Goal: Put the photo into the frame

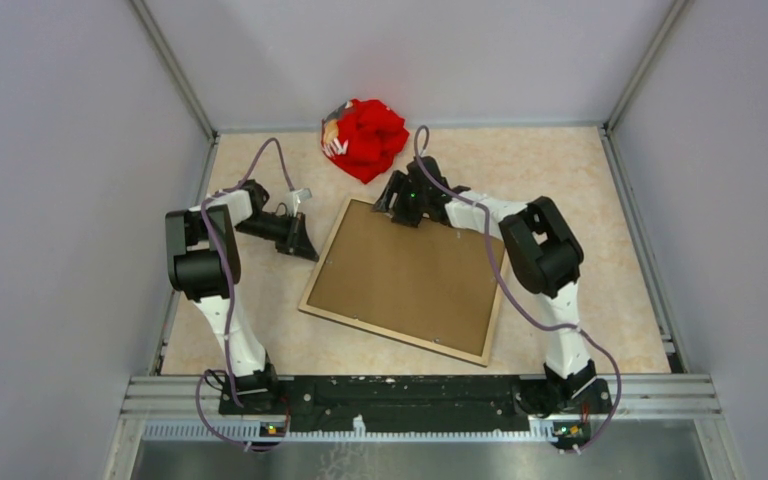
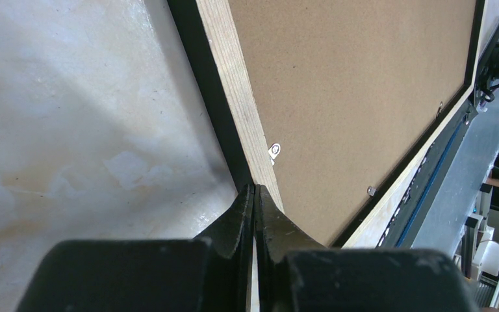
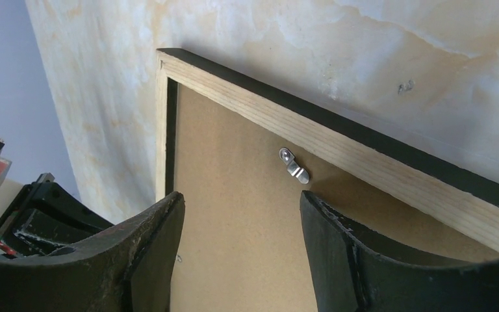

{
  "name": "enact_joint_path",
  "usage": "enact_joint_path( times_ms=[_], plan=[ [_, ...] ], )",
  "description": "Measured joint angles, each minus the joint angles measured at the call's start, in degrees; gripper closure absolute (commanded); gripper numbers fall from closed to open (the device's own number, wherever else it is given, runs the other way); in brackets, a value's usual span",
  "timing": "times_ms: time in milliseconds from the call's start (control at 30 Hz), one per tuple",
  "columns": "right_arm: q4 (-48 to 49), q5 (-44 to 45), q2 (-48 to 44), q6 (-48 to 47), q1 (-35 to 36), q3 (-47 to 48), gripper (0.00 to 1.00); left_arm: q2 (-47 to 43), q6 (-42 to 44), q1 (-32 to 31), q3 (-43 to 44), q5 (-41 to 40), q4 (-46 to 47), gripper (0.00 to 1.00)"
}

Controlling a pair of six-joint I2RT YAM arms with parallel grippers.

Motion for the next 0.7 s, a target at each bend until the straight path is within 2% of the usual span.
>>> enact_joint_path(
  times_ms=[700],
  plan=[
    [-0.6, 1.5, 2.3, 0.0, 0.0, 3.4, 0.35, 0.0, 0.5, 0.0, 0.0, 0.1, -0.1, 0.92]
  ],
)
